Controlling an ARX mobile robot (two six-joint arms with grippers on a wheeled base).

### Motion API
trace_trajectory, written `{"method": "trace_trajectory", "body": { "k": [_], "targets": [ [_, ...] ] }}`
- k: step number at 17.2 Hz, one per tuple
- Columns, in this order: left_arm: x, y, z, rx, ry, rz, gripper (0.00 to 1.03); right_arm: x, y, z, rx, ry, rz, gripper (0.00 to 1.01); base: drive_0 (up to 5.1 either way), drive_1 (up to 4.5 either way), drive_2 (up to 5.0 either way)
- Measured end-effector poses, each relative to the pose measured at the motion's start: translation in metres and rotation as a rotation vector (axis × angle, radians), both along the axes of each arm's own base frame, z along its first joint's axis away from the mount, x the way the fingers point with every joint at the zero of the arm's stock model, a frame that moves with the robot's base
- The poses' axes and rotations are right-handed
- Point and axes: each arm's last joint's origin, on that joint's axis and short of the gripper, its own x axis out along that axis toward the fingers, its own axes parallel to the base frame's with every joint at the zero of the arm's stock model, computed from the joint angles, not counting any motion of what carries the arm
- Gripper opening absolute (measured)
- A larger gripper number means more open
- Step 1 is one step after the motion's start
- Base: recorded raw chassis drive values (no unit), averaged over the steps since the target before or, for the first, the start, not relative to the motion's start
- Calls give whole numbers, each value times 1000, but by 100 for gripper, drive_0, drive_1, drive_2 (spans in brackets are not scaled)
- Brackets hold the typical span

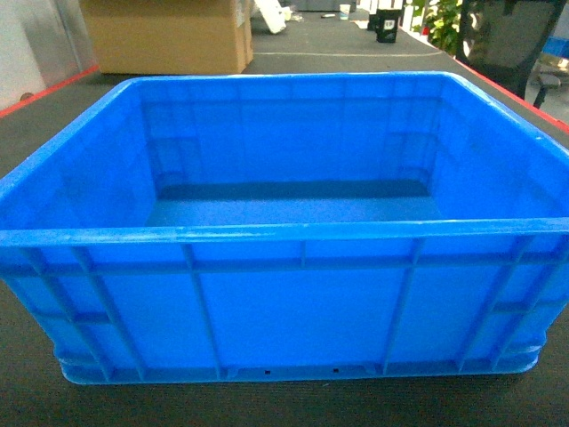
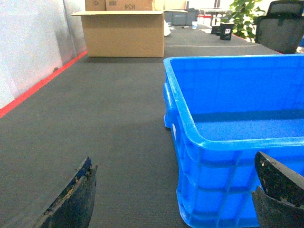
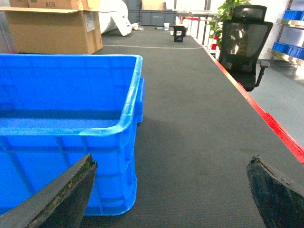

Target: Place box next to blue box on left shelf

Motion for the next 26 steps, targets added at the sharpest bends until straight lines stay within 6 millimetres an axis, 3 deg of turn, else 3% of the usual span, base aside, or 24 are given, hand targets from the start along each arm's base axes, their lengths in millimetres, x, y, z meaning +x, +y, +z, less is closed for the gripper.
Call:
{"method": "trace_trajectory", "body": {
  "k": [24, 25, 26],
  "targets": [
    [0, 0, 0, 0, 0, 0, 98, 0, 0, 0, 0, 0, 0, 98, 0, 0, 0],
    [0, -1, -1, -12, 39, 20, 98, 2, 5, -4, 11, 173, -144, 98, 0, 0, 0],
    [1, -3, -3, -43, 161, 92, 98, 4, 9, -7, -9, 238, -223, 98, 0, 0, 0]
  ]
}}
